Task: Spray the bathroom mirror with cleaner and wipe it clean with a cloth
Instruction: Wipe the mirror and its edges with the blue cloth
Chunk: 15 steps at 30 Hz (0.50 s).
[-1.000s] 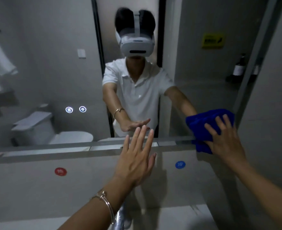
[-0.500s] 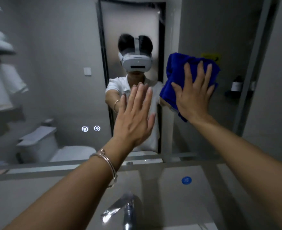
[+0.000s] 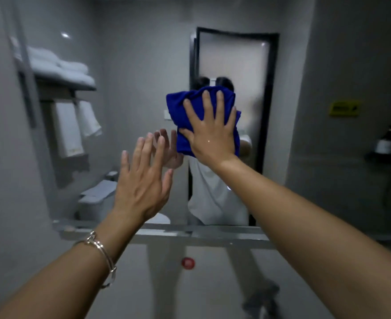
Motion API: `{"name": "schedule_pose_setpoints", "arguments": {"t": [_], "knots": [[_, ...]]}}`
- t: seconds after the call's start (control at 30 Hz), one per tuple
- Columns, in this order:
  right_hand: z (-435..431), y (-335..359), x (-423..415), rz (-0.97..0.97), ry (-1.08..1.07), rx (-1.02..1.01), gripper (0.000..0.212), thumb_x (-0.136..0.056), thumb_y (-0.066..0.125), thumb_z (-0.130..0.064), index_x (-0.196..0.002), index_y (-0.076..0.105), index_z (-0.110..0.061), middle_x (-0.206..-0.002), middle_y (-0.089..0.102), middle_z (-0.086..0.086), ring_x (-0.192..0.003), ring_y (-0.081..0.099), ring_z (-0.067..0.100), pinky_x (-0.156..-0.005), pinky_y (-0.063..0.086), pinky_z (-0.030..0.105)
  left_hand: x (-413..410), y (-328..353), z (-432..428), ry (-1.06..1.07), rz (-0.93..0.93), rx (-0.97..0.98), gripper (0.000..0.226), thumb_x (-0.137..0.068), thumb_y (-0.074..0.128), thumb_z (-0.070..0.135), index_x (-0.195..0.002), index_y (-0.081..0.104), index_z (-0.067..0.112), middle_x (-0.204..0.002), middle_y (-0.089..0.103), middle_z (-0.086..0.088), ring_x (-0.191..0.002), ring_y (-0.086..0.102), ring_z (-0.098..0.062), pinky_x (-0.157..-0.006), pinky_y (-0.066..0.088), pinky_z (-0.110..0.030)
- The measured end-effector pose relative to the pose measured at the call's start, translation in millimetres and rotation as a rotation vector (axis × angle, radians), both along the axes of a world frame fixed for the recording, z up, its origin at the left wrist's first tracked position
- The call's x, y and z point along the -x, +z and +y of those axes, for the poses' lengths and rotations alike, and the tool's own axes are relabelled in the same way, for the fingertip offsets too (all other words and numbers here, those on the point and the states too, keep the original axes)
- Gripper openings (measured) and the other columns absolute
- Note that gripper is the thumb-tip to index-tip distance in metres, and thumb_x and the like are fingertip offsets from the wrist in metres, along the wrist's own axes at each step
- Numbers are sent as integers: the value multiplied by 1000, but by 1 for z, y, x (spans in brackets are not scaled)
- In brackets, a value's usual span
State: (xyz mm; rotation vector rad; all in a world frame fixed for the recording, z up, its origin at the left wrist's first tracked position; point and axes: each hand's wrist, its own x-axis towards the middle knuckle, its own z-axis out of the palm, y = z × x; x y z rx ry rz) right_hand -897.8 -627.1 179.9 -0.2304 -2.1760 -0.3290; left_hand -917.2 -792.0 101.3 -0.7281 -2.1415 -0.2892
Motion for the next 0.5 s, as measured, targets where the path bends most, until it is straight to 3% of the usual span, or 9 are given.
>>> {"name": "schedule_pose_setpoints", "arguments": {"t": [0.13, 0.23, 0.5], "knots": [[-84, -10, 47, -19, 3, 0, 66, -96, 27, -58, -152, 4, -31, -160, -4, 12, -144, -10, 39, -110, -3, 63, 46, -2, -98, 38, -29, 10, 70, -89, 21, 44, -148, 14, 8, -154, 20, -18, -141, 19, -33, -109, 20, -58], [-140, -18, 77, -74, 33, -46, 65, -97, 29, -57, -152, 6, -32, -160, -3, 11, -144, -9, 38, -110, -2, 63, 72, -12, -157, 82, -83, -32, 70, -90, 15, 46, -150, 8, 11, -156, 12, -14, -144, 11, -29, -112, 14, -54], [-240, -37, 143, -183, 100, -217, 64, -97, 26, -56, -151, 0, -32, -160, -9, 9, -144, -16, 36, -109, -7, 62, 116, -44, -242, 153, -177, -39, 69, -92, 11, 46, -149, 7, 8, -155, 17, -15, -143, 17, -29, -110, 20, -54]]}}
